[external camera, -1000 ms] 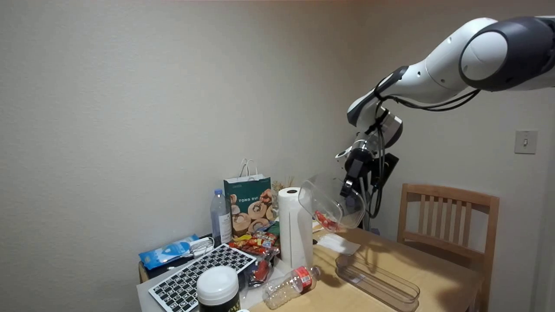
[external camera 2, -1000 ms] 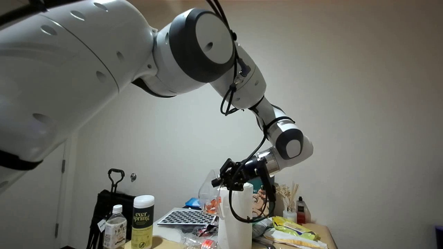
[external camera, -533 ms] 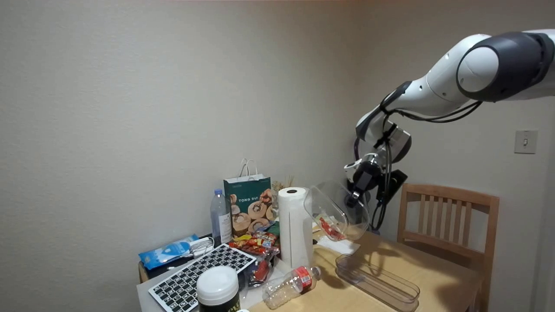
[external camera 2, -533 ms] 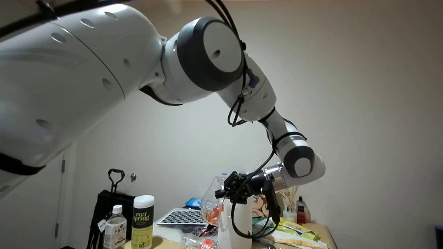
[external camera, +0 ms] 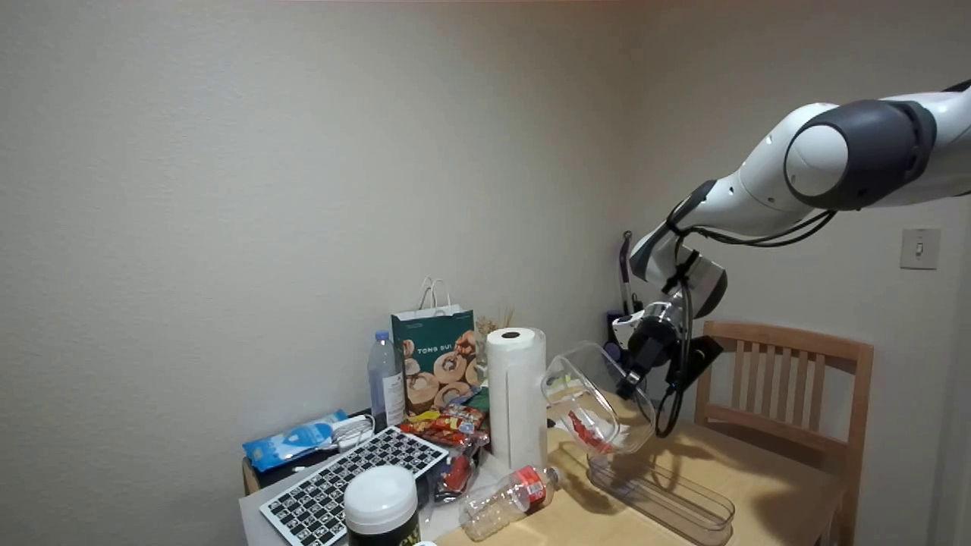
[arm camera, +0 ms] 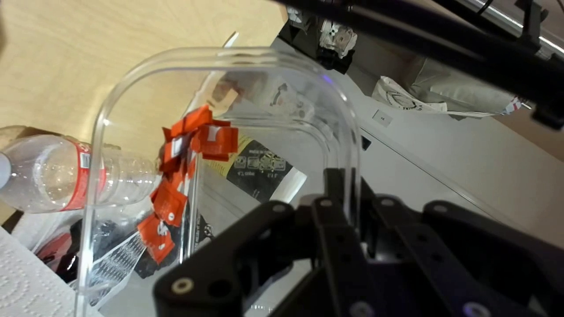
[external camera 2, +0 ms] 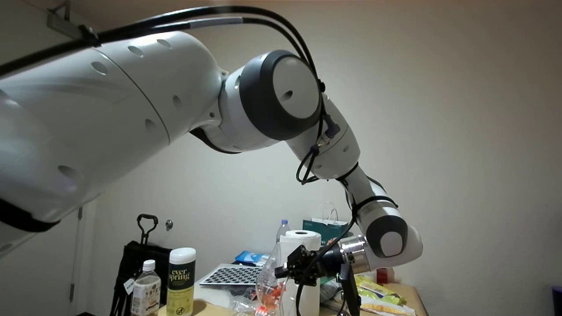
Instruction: Pour the contents from the container on the left to the container on the right
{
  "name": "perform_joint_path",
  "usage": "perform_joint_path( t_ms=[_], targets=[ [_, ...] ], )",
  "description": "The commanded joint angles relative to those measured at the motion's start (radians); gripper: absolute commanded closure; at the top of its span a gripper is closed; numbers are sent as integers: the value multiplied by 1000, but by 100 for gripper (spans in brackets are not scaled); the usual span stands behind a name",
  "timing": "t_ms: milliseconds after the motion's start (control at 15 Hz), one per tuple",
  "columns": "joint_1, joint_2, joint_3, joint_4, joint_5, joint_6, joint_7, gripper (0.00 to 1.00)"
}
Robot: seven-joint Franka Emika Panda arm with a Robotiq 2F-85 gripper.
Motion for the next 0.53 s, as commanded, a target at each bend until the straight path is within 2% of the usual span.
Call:
perform_joint_path(
  t_ms=[0,467],
  targets=[
    [-20,27,1,32,18,-28,-44,94],
    [-92,41,-22,55,68,-62,-21,94]
  ],
)
